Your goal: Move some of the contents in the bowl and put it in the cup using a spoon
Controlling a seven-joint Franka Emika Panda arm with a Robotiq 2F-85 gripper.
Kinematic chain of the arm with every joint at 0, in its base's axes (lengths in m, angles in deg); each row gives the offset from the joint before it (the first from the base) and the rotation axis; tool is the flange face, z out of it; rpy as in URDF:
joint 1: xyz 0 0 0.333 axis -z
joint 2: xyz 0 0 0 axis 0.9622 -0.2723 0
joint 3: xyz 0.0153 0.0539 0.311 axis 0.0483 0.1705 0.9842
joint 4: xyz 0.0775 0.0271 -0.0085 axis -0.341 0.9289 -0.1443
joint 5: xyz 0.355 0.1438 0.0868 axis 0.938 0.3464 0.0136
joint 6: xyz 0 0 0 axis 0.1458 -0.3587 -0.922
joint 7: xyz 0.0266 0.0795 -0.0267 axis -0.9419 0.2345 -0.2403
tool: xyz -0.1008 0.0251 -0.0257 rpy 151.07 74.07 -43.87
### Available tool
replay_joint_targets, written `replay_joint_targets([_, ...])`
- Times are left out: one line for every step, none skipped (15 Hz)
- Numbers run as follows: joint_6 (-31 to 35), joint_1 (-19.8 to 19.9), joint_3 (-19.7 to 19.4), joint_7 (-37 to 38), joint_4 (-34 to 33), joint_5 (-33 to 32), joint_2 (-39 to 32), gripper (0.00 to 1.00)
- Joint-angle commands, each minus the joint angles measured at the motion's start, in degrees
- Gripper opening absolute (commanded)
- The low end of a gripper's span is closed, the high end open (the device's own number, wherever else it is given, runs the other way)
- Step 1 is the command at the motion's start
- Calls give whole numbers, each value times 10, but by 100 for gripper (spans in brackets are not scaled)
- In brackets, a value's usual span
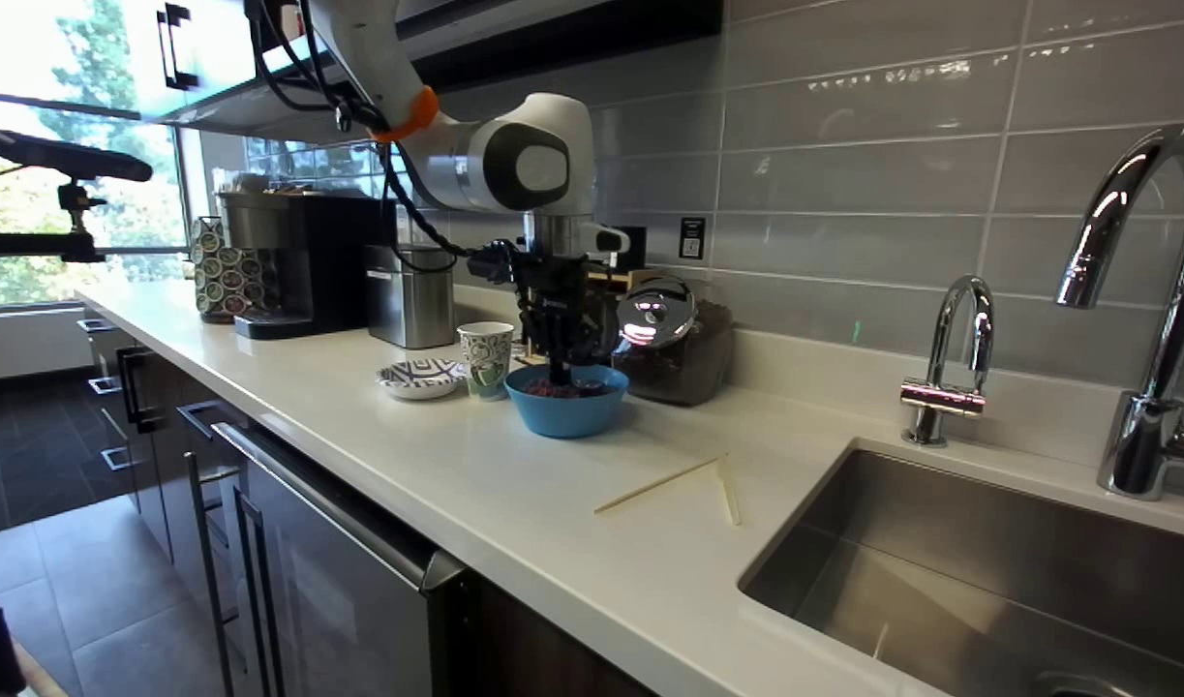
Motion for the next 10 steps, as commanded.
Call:
replay_joint_targets([1,-2,3,1,-16,-9,-18,2])
replay_joint_targets([-2,-2,4,1,-17,-8,-18,2])
replay_joint_targets([-1,-3,5,0,-17,-8,-19,2])
replay_joint_targets([-3,-3,5,0,-17,-8,-20,24])
replay_joint_targets([-4,-3,5,0,-18,-9,-20,36])
replay_joint_targets([-4,-3,5,0,-18,-9,-21,42])
replay_joint_targets([-4,-3,5,0,-18,-9,-22,49])
replay_joint_targets([-4,-3,5,0,-19,-9,-22,57])
replay_joint_targets([-5,-3,5,0,-20,-10,-22,57])
replay_joint_targets([-5,-3,5,0,-21,-10,-21,59])
